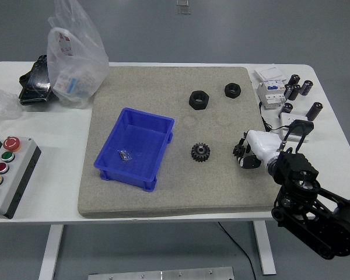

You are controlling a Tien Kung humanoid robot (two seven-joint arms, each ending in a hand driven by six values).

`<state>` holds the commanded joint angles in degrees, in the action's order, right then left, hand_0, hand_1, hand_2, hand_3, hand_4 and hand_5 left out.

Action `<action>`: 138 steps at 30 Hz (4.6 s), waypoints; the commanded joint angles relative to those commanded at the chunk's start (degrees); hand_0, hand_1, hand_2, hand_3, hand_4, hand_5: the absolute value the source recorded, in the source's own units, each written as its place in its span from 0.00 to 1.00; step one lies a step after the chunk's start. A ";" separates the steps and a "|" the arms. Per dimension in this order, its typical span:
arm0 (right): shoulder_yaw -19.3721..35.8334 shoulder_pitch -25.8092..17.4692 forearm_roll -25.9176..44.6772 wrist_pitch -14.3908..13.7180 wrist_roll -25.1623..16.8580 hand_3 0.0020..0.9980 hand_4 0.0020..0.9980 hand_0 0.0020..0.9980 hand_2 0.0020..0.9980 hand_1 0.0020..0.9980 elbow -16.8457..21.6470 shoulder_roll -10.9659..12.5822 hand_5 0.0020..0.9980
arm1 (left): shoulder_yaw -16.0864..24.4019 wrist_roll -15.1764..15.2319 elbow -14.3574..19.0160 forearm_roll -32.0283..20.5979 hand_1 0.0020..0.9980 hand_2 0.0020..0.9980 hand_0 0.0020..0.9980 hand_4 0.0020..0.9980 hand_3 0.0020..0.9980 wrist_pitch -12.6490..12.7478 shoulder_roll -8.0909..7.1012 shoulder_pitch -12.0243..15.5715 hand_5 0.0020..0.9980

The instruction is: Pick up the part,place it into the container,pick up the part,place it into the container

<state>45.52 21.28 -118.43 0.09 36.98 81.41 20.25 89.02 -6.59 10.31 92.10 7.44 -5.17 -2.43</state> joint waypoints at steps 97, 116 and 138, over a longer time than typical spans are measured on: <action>-13.96 13.09 13.59 0.39 0.00 0.78 0.80 0.34 0.76 0.72 -4.66 -4.53 0.34 | 1.50 -1.51 0.00 2.21 0.52 0.51 0.63 0.69 0.61 -0.21 0.05 -0.31 0.29; -15.30 13.52 9.87 -7.37 0.00 0.53 0.45 0.29 0.43 0.58 -4.30 -4.41 0.00 | 1.50 -1.32 0.00 1.84 0.52 0.51 0.63 0.68 0.61 -0.24 0.00 -0.30 0.29; -27.81 23.97 15.86 -17.82 0.00 0.51 0.45 0.31 0.41 0.57 -0.25 -10.39 0.00 | 1.84 -2.33 0.00 2.29 0.52 0.52 0.63 0.69 0.61 -0.01 0.35 0.14 0.30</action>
<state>17.71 45.25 -102.57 -17.73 36.98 81.17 9.86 90.86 -8.93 10.31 94.39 7.42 -4.82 -2.29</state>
